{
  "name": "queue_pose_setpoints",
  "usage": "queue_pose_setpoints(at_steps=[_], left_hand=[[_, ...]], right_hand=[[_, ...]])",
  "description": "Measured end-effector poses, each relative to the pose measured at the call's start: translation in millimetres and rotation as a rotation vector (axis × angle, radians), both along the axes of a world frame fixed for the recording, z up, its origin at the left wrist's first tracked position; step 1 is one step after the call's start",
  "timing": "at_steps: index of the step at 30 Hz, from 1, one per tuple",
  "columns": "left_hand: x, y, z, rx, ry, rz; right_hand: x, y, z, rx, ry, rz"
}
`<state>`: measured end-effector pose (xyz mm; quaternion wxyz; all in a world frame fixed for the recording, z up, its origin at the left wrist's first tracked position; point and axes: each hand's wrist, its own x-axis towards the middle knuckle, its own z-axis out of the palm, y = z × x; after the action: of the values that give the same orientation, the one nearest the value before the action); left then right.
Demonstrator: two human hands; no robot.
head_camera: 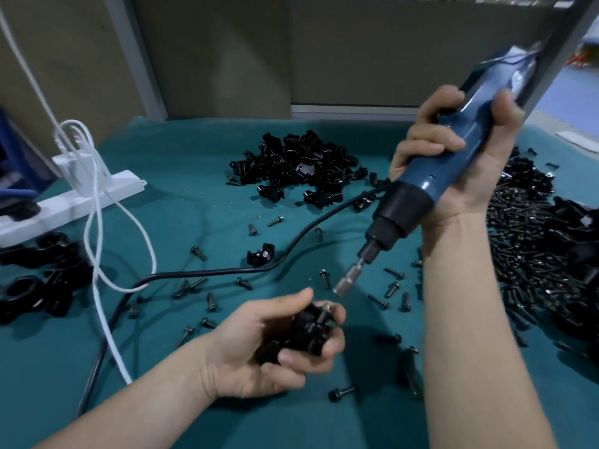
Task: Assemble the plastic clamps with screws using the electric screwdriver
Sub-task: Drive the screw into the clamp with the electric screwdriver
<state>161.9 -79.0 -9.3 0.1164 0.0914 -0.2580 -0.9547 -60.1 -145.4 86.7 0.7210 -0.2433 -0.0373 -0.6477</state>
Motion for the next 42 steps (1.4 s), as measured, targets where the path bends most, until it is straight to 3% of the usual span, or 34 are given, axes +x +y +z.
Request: queue_pose_setpoints(at_steps=[6,11,18,24,28,31,34,39,42], left_hand=[[1.6,-15.4,1.0,0.078,-0.146,0.372],[-2.1,-12.3,0.9,0.004,-0.214,0.404],[-5.1,-11.4,4.2,0.07,-0.212,0.442],[-3.3,-21.8,0.7,0.217,-0.121,0.662],[1.4,-24.2,-0.5,0.213,-0.104,0.681],[2.5,-24.0,-0.1,0.196,-0.099,0.654],[1.1,-23.4,2.1,0.162,-0.153,0.677],[-1.0,-22.1,1.1,-0.081,-0.299,0.794],[-0.9,-22.6,0.0,-0.181,-0.321,0.843]], right_hand=[[-7.4,4.2,5.7,0.125,0.204,-0.374],[-2.8,3.5,4.3,0.139,0.189,-0.385],[-2.9,3.7,5.8,0.194,0.281,-0.406],[-12.1,6.2,-3.9,0.433,0.853,-0.435],[2.2,-11.1,-30.9,0.62,0.998,-0.317],[10.9,-24.1,-54.3,0.696,1.215,-0.271],[15.7,-32.6,-70.1,0.683,1.497,-0.309],[24.7,-32.0,-57.4,0.527,2.175,-0.458],[32.4,-24.1,-33.2,0.366,2.149,-0.603]])
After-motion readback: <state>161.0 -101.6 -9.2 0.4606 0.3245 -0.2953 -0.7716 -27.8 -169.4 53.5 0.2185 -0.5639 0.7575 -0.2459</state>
